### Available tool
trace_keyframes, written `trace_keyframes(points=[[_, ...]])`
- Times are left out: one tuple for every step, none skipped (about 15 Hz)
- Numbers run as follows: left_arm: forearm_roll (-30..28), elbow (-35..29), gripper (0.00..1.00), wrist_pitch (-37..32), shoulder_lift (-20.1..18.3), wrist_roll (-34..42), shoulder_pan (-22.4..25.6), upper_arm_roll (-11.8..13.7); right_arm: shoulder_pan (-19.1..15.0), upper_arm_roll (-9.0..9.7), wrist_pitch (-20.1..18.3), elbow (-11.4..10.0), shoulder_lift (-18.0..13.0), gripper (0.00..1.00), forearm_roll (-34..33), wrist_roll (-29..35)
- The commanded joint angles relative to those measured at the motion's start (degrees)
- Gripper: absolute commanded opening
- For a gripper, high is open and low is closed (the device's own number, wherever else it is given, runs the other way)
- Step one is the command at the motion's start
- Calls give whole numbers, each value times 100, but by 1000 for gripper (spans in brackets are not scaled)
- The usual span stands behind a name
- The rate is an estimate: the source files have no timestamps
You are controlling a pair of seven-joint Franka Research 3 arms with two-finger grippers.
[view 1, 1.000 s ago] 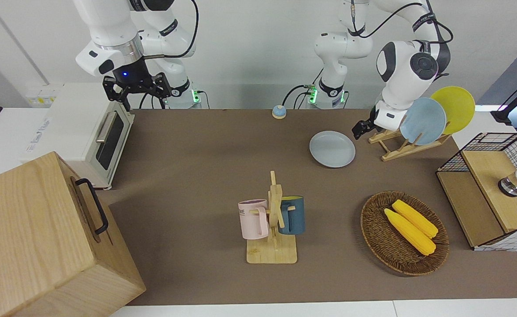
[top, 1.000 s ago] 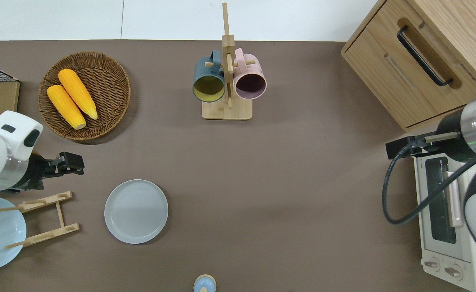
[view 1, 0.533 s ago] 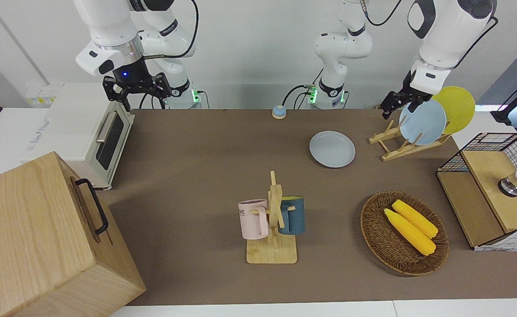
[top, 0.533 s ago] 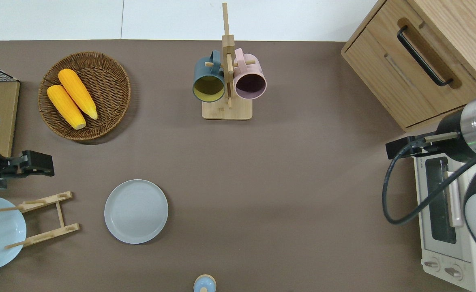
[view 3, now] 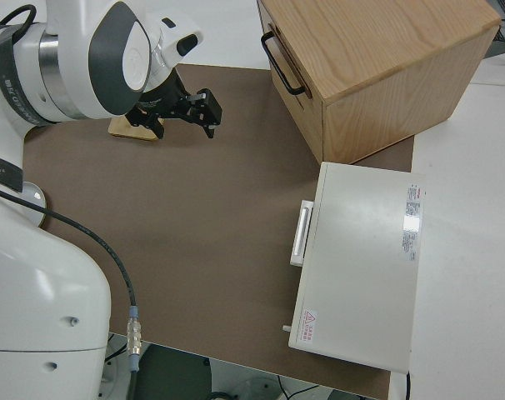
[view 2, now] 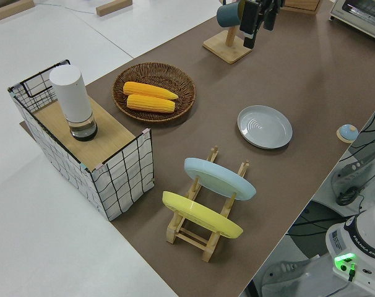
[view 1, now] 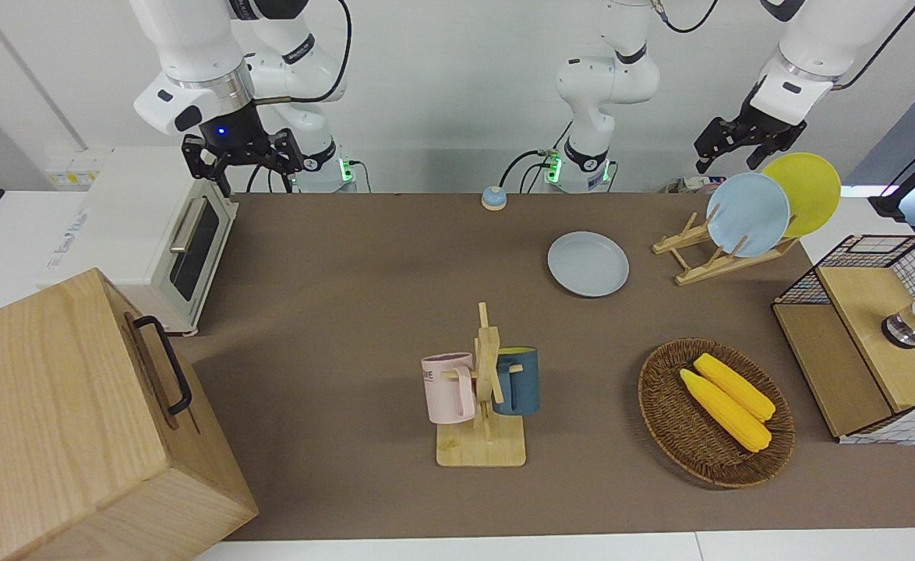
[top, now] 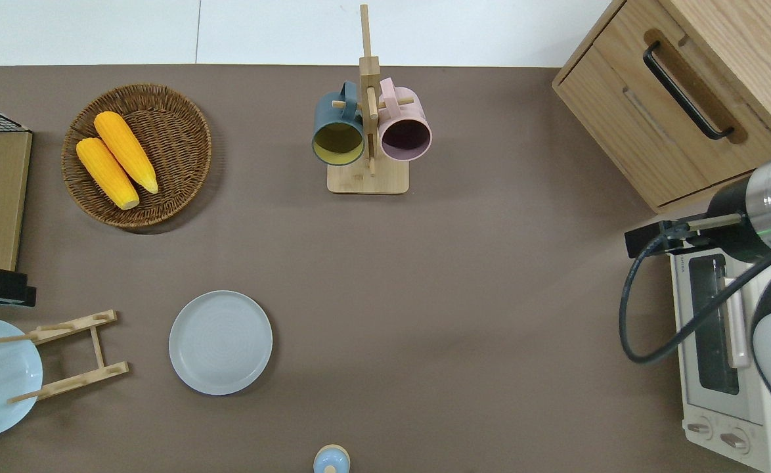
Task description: Pick gray plate from low plate rack and place it on table with left arm
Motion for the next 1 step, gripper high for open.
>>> trace_keyframes(points=[[-69,194,993,-158,101,-143,4,-24,-106,98,-81,51,-15,983,-8,69]])
